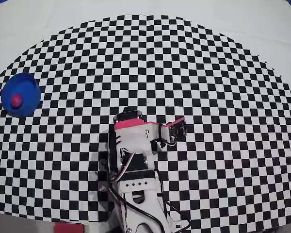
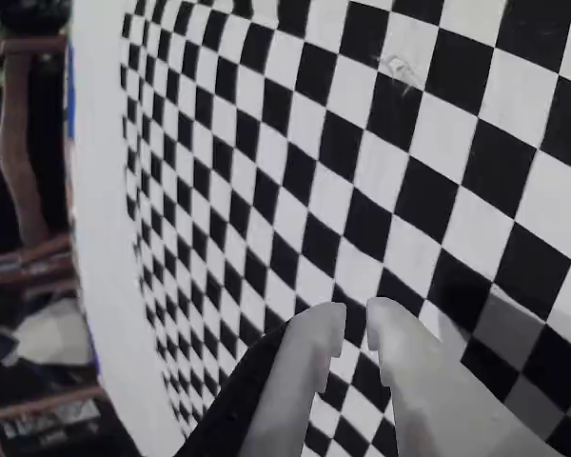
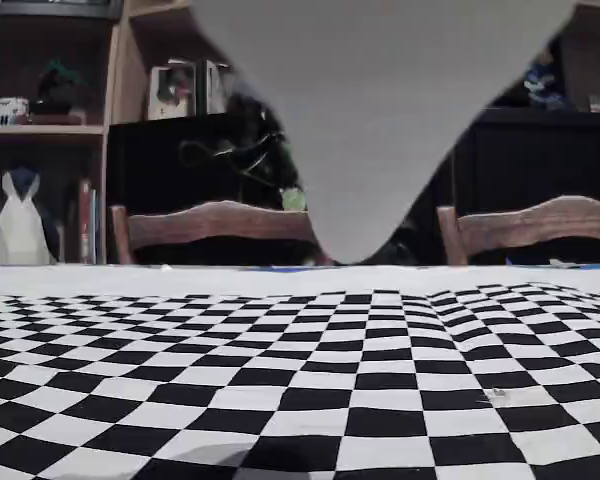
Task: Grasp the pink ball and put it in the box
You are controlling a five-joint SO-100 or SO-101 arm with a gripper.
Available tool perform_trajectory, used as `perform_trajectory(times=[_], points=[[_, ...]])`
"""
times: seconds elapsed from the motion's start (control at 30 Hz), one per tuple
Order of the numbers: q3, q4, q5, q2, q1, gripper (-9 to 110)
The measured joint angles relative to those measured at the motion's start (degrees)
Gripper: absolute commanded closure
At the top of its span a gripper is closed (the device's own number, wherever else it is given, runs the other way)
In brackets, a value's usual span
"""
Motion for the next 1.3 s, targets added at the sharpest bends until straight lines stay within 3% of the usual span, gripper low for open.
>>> perform_trajectory(times=[0.67,1.3], points=[[0.1,16.3,4.0,12.8,3.3,101],[0.1,18.0,5.5,13.2,7.2,101]])
